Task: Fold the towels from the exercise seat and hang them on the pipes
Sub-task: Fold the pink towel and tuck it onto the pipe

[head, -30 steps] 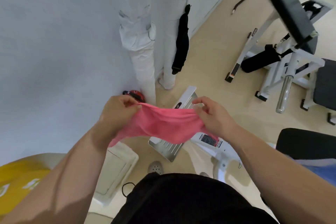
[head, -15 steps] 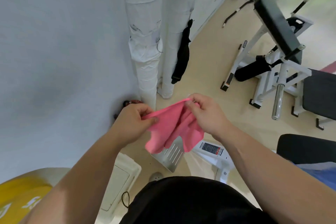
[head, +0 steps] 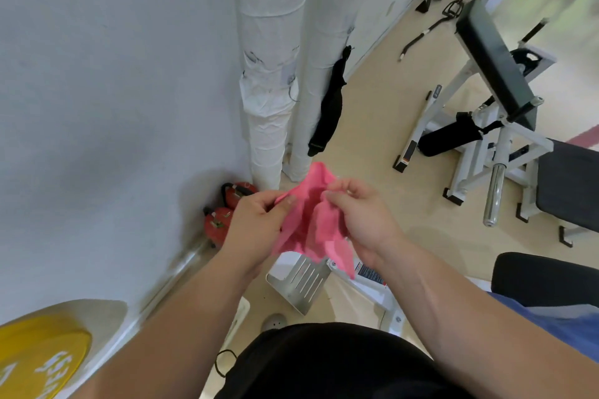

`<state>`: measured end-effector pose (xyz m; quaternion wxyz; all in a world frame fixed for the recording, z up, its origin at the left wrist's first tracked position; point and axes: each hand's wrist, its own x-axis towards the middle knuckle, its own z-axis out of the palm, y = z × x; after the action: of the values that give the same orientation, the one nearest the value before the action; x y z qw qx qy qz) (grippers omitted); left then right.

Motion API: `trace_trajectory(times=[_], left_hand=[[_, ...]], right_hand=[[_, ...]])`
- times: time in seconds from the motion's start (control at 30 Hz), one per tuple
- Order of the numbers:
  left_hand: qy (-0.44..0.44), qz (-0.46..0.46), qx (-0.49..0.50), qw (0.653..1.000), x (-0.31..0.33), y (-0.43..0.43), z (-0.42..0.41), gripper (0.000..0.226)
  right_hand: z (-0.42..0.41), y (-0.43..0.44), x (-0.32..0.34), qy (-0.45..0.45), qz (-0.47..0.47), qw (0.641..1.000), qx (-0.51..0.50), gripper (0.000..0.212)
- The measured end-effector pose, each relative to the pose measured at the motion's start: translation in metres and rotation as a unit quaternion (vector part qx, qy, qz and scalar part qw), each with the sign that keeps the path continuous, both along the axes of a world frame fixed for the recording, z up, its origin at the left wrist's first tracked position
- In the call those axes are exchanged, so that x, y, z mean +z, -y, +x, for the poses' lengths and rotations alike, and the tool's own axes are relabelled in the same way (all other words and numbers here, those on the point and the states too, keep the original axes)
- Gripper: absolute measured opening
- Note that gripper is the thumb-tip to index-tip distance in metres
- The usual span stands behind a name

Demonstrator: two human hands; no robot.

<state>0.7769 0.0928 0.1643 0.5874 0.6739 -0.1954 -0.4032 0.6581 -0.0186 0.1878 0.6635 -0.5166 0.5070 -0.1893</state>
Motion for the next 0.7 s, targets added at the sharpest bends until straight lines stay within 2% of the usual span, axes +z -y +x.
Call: trace_trajectory(times=[0.13,0.2,0.33,0.43,0.57,0.7], left_hand=[[-0.007,-0.001,-0.011,1.000,-0.001,0.003,-0.006,0.023],[-0.012,0.000,-0.004,1.000,0.001,0.001,-0.006,0.026],[-0.041,-0.026,-0.024,0.999,0.006,-0.001,-0.007,0.030],[-0.052,-0.033,-0.042,0.997,0.006,-0.003,-0.007,0.033],[-0.049,-0.037,-0.051,0.997,0.009,-0.008,-0.004,0.034],[-0.068,-0.046,-0.067,0.994,0.016,-0.013,0.003,0.031]], right_hand=[[-0.001,-0.010,0.008,0.105,0.113,0.988,0.014,0.032],[-0.003,-0.013,0.009,0.119,0.101,0.987,0.031,0.037],[-0.007,-0.017,0.009,0.057,-0.034,0.993,0.094,0.036],[-0.008,-0.011,0.009,0.014,-0.156,0.978,0.139,0.028],[-0.009,-0.004,0.009,-0.050,-0.335,0.912,0.229,0.019],[-0.006,0.006,0.008,-0.089,-0.472,0.810,0.335,0.037]])
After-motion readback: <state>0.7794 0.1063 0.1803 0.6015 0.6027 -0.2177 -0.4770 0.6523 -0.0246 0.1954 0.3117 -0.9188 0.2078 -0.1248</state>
